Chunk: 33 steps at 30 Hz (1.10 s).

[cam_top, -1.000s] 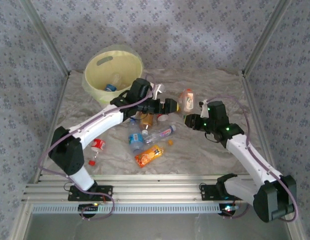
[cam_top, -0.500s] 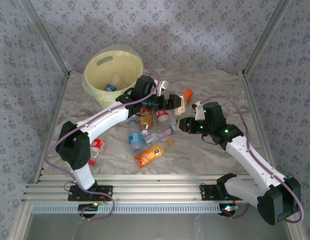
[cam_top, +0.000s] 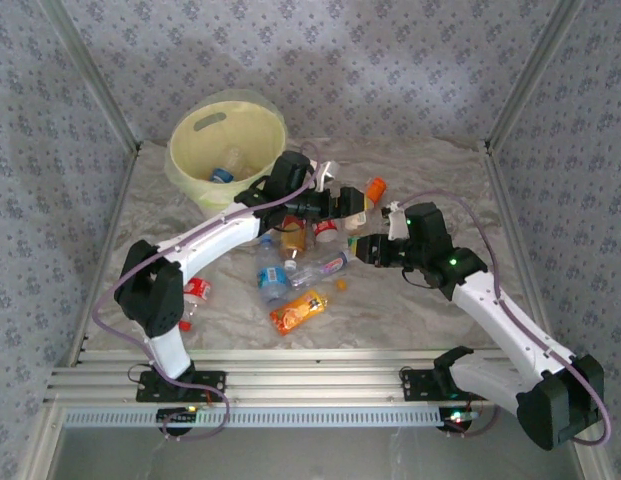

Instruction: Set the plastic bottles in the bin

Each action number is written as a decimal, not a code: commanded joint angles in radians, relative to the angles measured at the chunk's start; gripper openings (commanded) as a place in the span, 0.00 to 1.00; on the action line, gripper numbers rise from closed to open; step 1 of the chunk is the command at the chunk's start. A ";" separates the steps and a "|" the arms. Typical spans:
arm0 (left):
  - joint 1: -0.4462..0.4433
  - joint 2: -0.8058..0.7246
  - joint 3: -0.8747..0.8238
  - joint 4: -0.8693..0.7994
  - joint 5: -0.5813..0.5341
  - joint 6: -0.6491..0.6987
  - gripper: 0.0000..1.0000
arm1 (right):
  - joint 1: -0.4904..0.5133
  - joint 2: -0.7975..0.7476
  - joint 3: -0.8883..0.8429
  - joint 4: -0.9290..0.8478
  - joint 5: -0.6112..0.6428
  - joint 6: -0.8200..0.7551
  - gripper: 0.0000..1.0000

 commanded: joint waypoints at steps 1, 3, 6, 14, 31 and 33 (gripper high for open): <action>0.010 0.002 0.016 0.070 0.045 -0.044 0.99 | 0.007 -0.017 0.032 0.010 -0.036 0.001 0.34; 0.011 -0.003 0.011 0.094 0.061 -0.058 0.98 | 0.008 -0.013 0.032 0.012 -0.039 0.002 0.34; 0.015 -0.015 0.009 0.095 0.062 -0.063 0.90 | 0.008 -0.008 0.030 0.014 -0.040 -0.001 0.34; 0.022 -0.035 -0.003 0.125 0.079 -0.083 0.67 | 0.015 0.003 0.029 0.022 -0.043 0.000 0.34; 0.044 -0.092 0.030 -0.003 0.051 0.053 0.49 | 0.013 -0.064 0.062 0.025 -0.112 0.024 0.84; 0.049 -0.102 0.049 -0.041 0.047 0.083 0.49 | 0.012 -0.085 0.071 0.023 -0.119 0.023 0.98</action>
